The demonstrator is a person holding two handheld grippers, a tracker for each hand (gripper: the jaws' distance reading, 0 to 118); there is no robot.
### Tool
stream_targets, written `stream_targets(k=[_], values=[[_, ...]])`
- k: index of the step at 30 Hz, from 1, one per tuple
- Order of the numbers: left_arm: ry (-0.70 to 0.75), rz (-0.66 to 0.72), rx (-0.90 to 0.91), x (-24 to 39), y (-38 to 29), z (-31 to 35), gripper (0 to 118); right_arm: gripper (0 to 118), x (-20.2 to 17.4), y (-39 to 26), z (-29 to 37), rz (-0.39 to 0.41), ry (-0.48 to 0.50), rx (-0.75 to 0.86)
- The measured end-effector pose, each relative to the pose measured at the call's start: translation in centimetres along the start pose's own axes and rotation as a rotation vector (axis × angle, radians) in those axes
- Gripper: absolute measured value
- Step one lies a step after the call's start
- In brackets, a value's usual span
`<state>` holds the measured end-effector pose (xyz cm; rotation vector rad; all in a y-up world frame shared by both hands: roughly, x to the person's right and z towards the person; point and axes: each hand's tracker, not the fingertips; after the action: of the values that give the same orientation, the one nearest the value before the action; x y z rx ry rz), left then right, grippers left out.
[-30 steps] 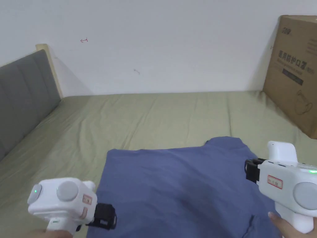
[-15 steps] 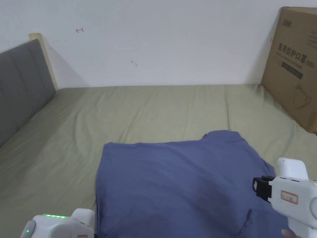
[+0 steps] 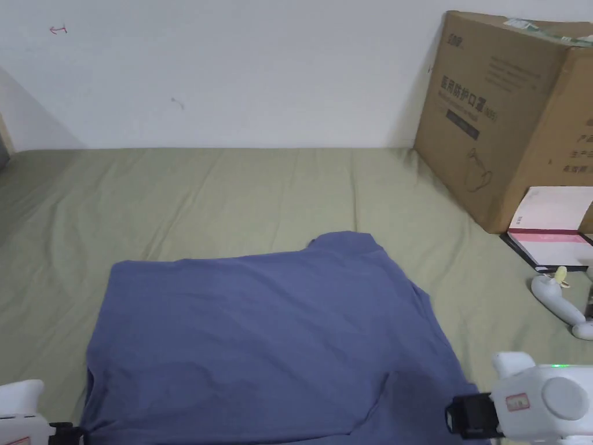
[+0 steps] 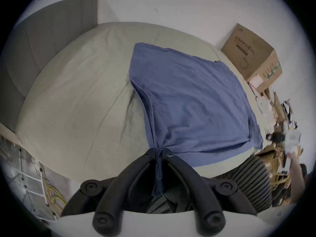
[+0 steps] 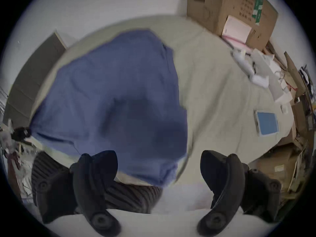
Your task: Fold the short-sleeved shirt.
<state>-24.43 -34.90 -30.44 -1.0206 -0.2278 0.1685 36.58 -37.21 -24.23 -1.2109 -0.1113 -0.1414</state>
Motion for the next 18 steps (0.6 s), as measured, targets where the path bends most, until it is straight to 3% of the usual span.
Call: stream_targets(k=[3, 7, 8, 9, 14, 18], values=[[0.019, 0.017, -0.027, 0.6, -0.3, -0.2, 6, 88, 0.5, -1.1, -2.2, 0.031, 0.006, -0.105], [0.062, 0.024, -0.051, 1.0, -0.8, -0.5, 6, 53, -0.1, -2.2, -3.0, 0.081, 0.003, -0.084], [0.067, 0.031, -0.059, 1.0, -1.0, -0.5, 6, 22, -0.3, -2.5, -2.6, 0.092, -0.005, -0.056], [0.068, 0.04, -0.062, 1.0, -1.2, -0.5, 6, 6, -0.4, -2.5, -2.2, 0.094, 0.007, -0.031], [0.032, 0.078, -0.049, 0.8, -1.5, 0.2, 6, 5, -0.7, -2.6, 0.2, 0.1, 0.033, 0.059], [-0.021, 0.132, -0.028, 0.0, -0.4, 1.3, 6, 5, 0.1, -2.0, 2.8, 0.019, 0.103, 0.146]])
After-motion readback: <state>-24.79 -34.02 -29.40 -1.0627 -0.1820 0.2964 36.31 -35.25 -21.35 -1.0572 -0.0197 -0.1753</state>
